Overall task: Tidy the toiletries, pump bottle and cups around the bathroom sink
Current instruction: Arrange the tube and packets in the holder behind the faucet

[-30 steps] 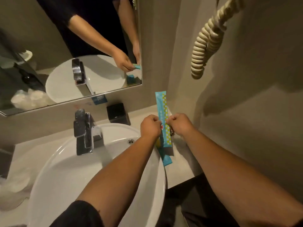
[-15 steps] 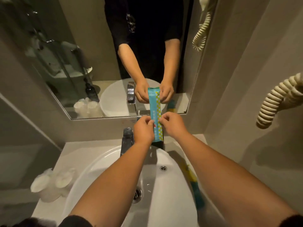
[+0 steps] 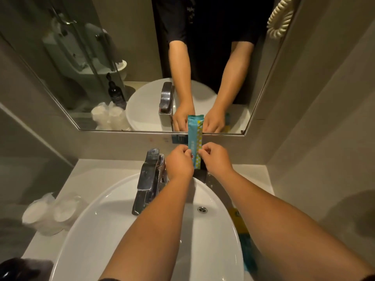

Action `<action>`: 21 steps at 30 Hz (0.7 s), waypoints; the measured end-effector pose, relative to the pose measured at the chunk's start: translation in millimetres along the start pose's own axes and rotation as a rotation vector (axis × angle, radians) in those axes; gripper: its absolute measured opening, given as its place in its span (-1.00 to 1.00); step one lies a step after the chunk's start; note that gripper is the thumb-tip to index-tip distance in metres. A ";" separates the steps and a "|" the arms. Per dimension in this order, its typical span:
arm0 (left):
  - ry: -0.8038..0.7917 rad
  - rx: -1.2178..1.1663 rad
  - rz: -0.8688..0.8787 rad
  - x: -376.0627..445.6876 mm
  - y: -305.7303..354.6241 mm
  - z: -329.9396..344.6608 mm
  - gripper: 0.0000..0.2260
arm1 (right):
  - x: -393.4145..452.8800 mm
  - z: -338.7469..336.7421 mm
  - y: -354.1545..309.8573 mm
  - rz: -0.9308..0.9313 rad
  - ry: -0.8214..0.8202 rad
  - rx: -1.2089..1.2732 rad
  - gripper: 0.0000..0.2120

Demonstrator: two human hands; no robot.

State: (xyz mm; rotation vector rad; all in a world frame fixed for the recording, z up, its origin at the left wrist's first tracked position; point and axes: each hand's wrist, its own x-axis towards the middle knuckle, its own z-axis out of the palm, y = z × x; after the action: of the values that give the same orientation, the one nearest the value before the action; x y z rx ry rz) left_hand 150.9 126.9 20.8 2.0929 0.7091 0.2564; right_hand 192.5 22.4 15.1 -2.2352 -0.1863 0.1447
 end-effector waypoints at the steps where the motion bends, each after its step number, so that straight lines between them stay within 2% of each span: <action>1: -0.010 0.032 -0.004 1.6 -2.4 1.9 -0.84 | 0.1 1.8 3.4 0.008 -0.008 -0.009 -0.89; 11: -0.128 0.322 -0.014 19.6 -13.6 19.0 -0.82 | 12.6 8.2 19.1 0.086 -0.059 -0.127 -0.70; 16: -0.135 0.384 0.002 19.9 -12.1 20.2 -0.82 | 16.9 10.5 18.2 0.100 -0.131 -0.215 -0.60; 21: -0.128 0.385 0.015 26.3 -16.0 25.7 -0.81 | 22.5 8.2 16.7 0.170 -0.145 -0.203 -0.61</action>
State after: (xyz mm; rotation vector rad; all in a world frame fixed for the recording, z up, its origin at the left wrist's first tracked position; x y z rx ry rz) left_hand 177.1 131.5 -9.2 2.4537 0.7076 -0.0103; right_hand 214.6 22.5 -3.9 -2.4426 -0.0913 0.3963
